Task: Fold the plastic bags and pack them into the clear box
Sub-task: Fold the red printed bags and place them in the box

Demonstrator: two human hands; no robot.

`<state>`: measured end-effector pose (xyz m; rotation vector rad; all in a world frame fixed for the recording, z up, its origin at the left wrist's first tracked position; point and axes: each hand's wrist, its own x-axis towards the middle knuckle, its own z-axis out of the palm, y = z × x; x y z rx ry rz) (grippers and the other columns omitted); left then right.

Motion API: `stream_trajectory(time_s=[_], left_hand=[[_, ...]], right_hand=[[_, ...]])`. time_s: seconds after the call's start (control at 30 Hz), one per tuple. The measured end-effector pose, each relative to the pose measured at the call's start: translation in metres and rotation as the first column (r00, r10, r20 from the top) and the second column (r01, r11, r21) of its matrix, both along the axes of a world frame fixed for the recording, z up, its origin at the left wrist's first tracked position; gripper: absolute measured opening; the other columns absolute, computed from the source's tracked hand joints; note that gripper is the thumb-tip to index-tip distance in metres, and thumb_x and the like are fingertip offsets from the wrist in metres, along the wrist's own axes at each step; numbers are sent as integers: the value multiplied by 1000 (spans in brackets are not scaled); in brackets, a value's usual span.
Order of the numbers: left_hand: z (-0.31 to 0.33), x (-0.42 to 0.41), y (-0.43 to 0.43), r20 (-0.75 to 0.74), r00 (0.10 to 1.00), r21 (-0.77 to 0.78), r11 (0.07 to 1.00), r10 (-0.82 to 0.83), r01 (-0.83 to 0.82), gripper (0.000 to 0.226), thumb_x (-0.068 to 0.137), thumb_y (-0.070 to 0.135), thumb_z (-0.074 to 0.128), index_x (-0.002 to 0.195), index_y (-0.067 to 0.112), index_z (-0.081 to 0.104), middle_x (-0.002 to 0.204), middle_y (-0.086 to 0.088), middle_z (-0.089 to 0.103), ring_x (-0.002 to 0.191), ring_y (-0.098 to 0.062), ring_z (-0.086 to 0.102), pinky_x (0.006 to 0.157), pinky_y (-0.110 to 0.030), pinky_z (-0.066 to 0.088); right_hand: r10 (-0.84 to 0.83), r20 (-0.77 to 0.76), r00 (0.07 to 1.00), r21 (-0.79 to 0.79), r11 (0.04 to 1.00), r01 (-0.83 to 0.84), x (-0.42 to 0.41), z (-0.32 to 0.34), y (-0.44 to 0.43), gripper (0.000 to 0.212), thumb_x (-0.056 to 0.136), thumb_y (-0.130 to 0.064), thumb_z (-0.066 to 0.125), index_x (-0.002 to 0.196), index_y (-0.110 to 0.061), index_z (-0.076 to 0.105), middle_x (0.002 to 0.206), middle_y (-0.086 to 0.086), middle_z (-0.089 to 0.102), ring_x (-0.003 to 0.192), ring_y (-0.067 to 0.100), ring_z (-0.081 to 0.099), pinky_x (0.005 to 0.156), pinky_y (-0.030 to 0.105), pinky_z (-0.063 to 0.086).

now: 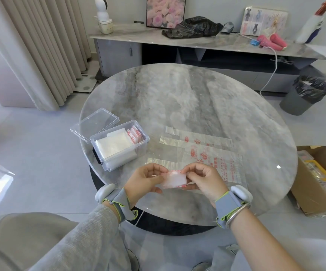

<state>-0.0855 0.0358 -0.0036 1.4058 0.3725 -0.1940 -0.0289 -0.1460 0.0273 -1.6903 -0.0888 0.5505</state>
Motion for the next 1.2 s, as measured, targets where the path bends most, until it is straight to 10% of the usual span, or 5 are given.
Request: stream_trajectory(time_s=[0.33,0.63,0.77,0.9,1.2], left_hand=[[6,1,5,241,963,251,951,119,-180,17,87,-4,66,89,12,66,92,-2,67,67,-10,62,60,-21,52],[31,12,33,334,942,473,863,10,-177,8,88,21,71,94,25,68,92,9,70,74,-13,68,72,-32,56],[44,30,86,412,911,799,493,-33,-343,11,92,34,58,94,29,67,87,19,66,77,-2,63,74,-28,52],[36,40,130,123,967,986,138,-223,-94,53,83,61,33,98,30,73,104,11,70,104,-20,59,89,-35,44],[21,58,143,-130,915,991,-23,-381,132,52,89,11,44,130,40,57,123,8,59,116,-20,52,97,-27,32]], right_hand=[[-138,-293,946,20,988,150,-6,5,24,31,90,-32,64,101,-3,66,88,19,70,71,27,69,68,36,60],[-110,-153,982,35,993,116,10,14,41,11,86,1,65,97,5,66,79,13,67,56,13,66,56,21,57],[-137,0,991,-43,990,137,28,21,58,13,86,3,65,79,-9,66,74,13,67,51,14,64,53,22,56],[-102,239,965,-174,974,146,47,22,88,15,77,-18,70,65,-26,66,70,3,70,64,26,70,72,47,59],[257,466,847,-574,816,68,64,43,142,10,83,-28,63,90,-23,68,87,-5,71,86,21,65,78,32,52]])
